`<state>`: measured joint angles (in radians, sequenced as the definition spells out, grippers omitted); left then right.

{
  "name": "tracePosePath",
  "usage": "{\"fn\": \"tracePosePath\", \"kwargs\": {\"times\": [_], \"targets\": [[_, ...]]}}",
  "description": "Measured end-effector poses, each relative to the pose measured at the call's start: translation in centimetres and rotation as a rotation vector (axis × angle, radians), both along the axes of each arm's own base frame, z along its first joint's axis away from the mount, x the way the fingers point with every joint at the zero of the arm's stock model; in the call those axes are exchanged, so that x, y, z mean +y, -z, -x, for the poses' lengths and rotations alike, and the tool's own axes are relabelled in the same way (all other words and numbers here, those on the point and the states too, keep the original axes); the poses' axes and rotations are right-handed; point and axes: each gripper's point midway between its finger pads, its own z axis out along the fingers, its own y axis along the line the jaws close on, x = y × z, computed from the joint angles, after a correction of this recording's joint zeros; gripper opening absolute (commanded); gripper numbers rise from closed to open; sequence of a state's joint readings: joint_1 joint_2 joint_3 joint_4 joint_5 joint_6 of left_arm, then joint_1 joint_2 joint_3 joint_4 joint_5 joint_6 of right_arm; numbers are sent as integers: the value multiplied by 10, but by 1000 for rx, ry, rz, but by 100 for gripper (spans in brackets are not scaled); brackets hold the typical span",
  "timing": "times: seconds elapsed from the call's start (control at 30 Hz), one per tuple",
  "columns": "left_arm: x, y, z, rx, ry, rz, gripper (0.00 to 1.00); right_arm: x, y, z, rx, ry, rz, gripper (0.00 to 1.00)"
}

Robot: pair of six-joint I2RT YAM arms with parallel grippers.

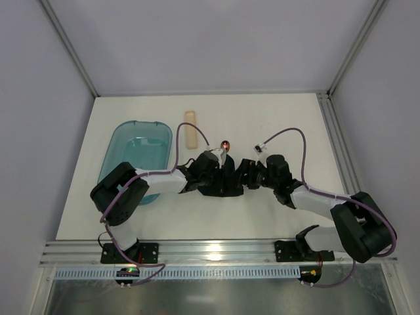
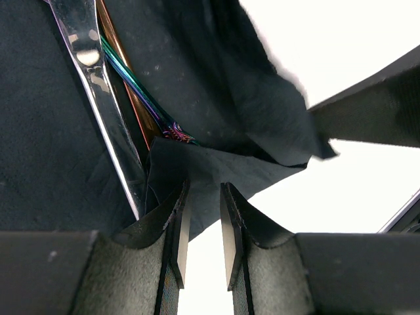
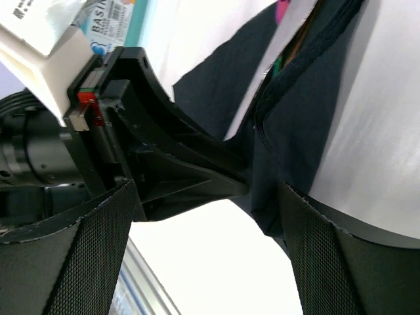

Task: Place the utensils on the paper napkin and roll it up
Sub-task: Roll the napkin at the center of the board.

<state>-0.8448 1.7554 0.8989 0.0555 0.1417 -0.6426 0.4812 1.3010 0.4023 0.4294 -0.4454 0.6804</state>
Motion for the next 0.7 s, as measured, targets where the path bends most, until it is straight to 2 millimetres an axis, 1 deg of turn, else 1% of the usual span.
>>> {"fn": "tracePosePath", "kwargs": {"times": [0.1,0.17,0.33,0.37,0.53,0.7], "targets": [[0,0,0,0,0,0,29,-10,8,-3,-4,46,56,88],[0,0,0,0,0,0,29,-19,17,-3,6,78,102,88],[0,0,0,0,-1,-1,29,-34,42,6,60,115,180,88],[0,0,0,0,-1,-1,29,-35,44,7,67,118,186,88],[1,1,0,2,-1,-4,29,-39,42,10,73,132,190,88],[1,1,0,2,-1,-4,29,-41,39,19,94,167,131,88]]}}
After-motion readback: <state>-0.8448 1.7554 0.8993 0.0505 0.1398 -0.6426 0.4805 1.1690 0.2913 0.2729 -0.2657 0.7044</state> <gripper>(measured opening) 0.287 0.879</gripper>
